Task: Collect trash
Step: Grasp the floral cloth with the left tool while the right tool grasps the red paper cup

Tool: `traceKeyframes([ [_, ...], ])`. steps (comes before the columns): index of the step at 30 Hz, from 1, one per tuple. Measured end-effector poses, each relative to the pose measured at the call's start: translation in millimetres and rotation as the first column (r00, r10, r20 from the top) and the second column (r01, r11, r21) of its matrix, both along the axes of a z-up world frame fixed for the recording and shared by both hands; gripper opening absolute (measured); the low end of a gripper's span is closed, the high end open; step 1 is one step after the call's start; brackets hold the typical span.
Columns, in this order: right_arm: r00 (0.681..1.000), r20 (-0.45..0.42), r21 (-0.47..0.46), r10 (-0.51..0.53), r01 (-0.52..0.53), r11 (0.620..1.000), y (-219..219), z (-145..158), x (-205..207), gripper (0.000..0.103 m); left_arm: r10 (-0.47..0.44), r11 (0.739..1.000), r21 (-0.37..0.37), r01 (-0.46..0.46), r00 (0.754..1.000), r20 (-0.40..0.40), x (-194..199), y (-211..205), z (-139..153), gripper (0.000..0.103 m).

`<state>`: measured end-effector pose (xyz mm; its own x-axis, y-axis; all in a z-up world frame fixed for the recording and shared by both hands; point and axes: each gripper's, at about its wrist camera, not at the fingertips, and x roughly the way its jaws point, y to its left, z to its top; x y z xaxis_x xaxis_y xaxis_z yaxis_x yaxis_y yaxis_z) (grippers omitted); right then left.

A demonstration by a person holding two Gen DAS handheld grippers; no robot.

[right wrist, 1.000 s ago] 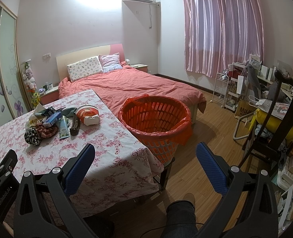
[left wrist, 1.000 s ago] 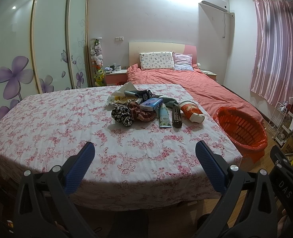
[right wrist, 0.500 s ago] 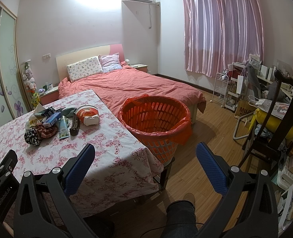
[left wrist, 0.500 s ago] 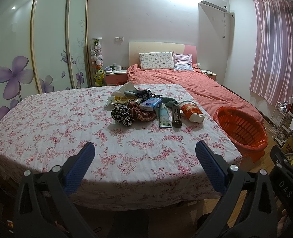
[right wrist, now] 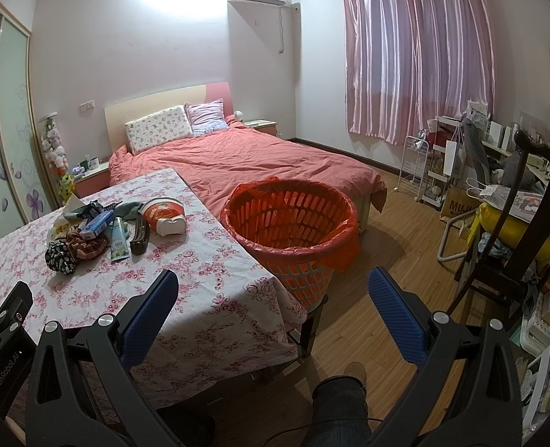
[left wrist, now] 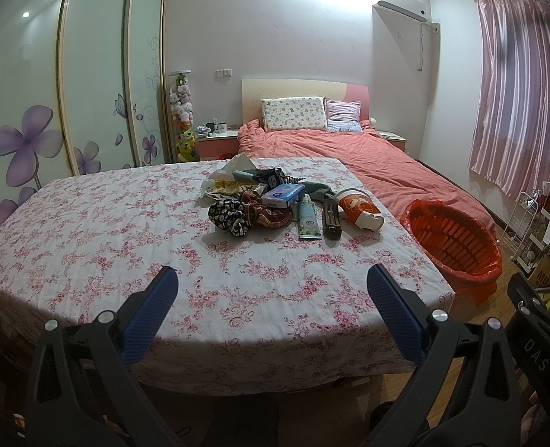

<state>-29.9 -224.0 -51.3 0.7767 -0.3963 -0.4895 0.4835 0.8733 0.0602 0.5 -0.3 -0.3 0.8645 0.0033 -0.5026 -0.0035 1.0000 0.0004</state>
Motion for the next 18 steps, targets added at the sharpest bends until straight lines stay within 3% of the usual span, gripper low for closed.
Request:
traceKeyframes([
  [10, 0.998, -0.03, 0.055, 0.048, -0.046, 0.997, -4.8, -14.7, 24.4, 0.101, 0.048, 0.999, -0.008, -0.048, 0.999, -0.026, 31.0, 21.7, -18.7, 0.099],
  [18, 0.977, -0.093, 0.094, 0.193, -0.184, 0.978, 0.2, -29.4, 78.9, 0.101, 0.107, 0.994, -0.011, -0.108, 0.989, -0.098, 87.9, 54.8, -38.0, 0.099],
])
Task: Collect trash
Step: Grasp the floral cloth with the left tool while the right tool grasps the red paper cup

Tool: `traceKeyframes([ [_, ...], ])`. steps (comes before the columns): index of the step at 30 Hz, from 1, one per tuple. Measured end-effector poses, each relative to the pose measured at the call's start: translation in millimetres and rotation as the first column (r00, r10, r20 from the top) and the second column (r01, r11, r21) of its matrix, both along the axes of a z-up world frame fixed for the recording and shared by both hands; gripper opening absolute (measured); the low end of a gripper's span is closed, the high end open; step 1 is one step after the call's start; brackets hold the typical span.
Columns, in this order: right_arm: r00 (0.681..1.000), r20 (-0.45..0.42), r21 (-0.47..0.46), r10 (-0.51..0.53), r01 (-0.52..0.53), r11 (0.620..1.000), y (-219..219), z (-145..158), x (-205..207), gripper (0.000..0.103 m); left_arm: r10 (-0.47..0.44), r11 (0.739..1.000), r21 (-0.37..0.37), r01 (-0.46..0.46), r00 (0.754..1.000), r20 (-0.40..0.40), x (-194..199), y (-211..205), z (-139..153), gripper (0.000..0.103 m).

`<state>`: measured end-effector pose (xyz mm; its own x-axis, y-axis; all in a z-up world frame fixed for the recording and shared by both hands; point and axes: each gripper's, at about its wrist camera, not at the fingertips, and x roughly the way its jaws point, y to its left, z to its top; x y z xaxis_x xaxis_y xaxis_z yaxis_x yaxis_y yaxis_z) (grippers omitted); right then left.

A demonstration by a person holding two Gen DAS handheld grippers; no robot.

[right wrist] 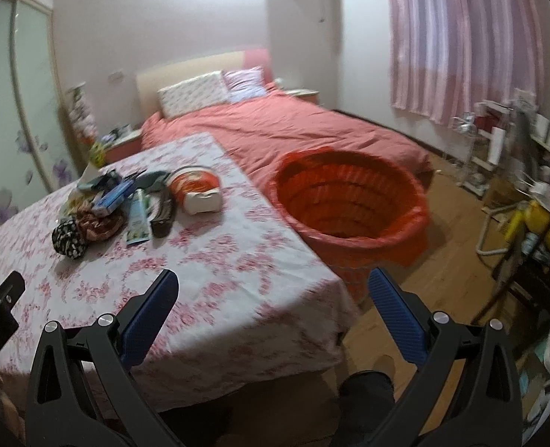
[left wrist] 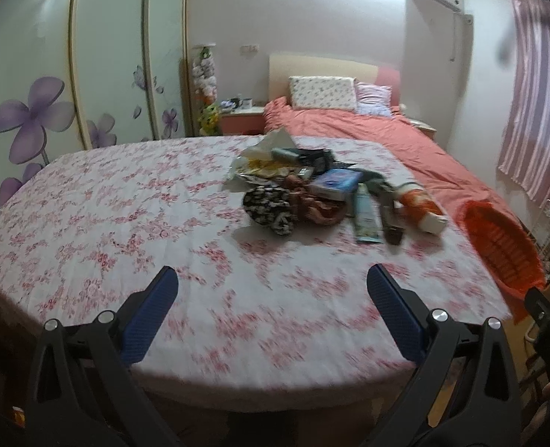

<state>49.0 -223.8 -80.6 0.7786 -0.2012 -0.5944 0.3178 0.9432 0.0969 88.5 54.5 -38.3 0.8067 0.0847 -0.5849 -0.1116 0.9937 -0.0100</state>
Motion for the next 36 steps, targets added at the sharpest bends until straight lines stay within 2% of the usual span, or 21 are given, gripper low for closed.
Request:
traceKeyframes([
  [6, 0.996, -0.032, 0.041, 0.083, -0.081, 0.996, -2.0, 0.5, 48.5, 0.101, -0.002, 1.0, 0.0, 0.002, 1.0, -0.011, 47.8, 20.0, -8.1, 0.099],
  [13, 0.983, -0.08, 0.127, 0.166, -0.155, 0.98, -4.0, -8.9, 107.3, 0.101, -0.054, 0.998, 0.012, 0.055, 0.994, -0.093, 108.9, 30.9, -22.6, 0.099],
  [19, 0.971, -0.132, 0.123, 0.2, -0.184, 0.975, 0.3, -19.6, 153.7, 0.101, -0.097, 0.994, 0.043, 0.103, 0.988, -0.122, 142.4, 30.5, -36.2, 0.099],
  [25, 0.959, -0.182, 0.102, 0.218, -0.202, 0.974, 4.9, -34.1, 185.1, 0.099, -0.146, 0.988, 0.015, 0.151, 0.974, -0.174, 165.8, 33.7, -49.4, 0.085],
  [31, 0.943, -0.238, 0.138, 0.23, -0.202, 0.97, -2.1, -49.1, 200.5, 0.085, -0.178, 0.984, -0.047, 0.172, 0.963, -0.201, 178.8, 39.8, -57.6, 0.071],
  [33, 0.94, -0.246, 0.17, 0.237, -0.199, 0.965, -5.7, -52.2, 204.1, 0.081, -0.187, 0.982, -0.066, 0.177, 0.96, -0.21, 182.7, 41.7, -60.9, 0.066],
  [36, 0.942, -0.242, 0.167, 0.235, -0.198, 0.966, -5.9, -51.1, 203.9, 0.075, -0.197, 0.98, -0.078, 0.184, 0.956, -0.218, 187.1, 41.9, -64.7, 0.059],
])
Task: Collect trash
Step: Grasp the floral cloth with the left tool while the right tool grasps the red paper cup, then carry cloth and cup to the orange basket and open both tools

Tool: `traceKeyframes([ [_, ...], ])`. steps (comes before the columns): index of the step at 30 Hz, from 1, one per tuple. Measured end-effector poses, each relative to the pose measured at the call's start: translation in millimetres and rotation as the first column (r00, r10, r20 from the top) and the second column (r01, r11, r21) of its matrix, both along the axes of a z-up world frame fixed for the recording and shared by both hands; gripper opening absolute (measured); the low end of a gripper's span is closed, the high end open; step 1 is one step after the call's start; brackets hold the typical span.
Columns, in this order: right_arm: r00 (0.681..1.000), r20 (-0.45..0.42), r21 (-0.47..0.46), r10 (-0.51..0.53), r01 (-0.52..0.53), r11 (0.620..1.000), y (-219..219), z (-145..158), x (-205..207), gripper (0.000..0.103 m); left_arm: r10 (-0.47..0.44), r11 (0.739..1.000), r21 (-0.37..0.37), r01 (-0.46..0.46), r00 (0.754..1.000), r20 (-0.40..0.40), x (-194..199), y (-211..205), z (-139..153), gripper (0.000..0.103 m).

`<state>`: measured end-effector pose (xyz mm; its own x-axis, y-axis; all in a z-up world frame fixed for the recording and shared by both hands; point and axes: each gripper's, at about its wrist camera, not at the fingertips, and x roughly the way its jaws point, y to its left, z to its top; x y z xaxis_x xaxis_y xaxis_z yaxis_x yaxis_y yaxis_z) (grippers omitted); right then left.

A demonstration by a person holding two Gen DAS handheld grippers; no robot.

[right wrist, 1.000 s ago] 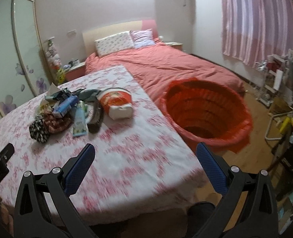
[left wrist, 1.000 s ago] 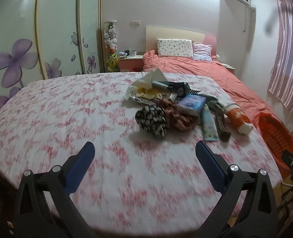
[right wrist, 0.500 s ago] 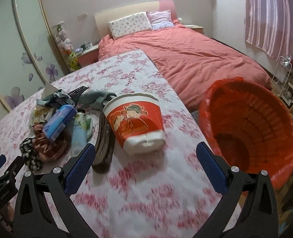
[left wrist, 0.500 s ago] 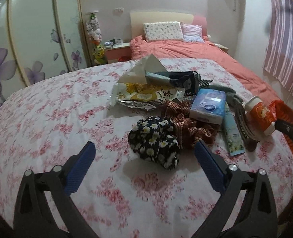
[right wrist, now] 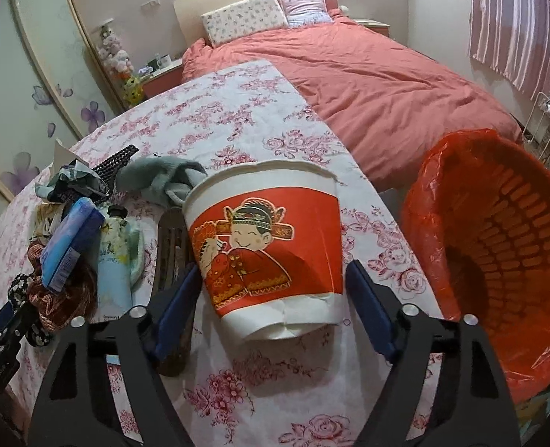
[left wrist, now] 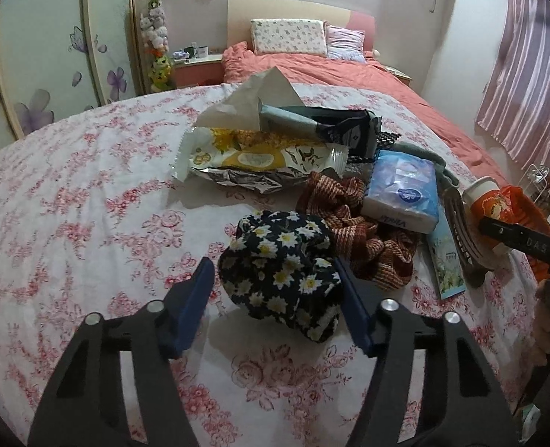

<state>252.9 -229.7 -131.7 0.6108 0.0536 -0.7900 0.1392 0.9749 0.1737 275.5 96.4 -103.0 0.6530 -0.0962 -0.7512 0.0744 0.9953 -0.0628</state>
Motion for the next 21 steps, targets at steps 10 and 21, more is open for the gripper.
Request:
traceKeyframes([
  [10, 0.999, 0.03, 0.011, 0.011, -0.012, 1.0, 1.3, 3.7, -1.2, 0.073, -0.012, 1.0, -0.027, 0.012, 1.0, 0.002, 0.9, 4.0, 1.7, 0.024],
  [21, 0.998, 0.067, 0.037, 0.006, -0.009, 0.999, -4.5, 15.0, -14.5, 0.073, 0.049, 0.998, -0.047, -0.046, 0.996, 0.07, -11.1, 22.3, 27.5, 0.017],
])
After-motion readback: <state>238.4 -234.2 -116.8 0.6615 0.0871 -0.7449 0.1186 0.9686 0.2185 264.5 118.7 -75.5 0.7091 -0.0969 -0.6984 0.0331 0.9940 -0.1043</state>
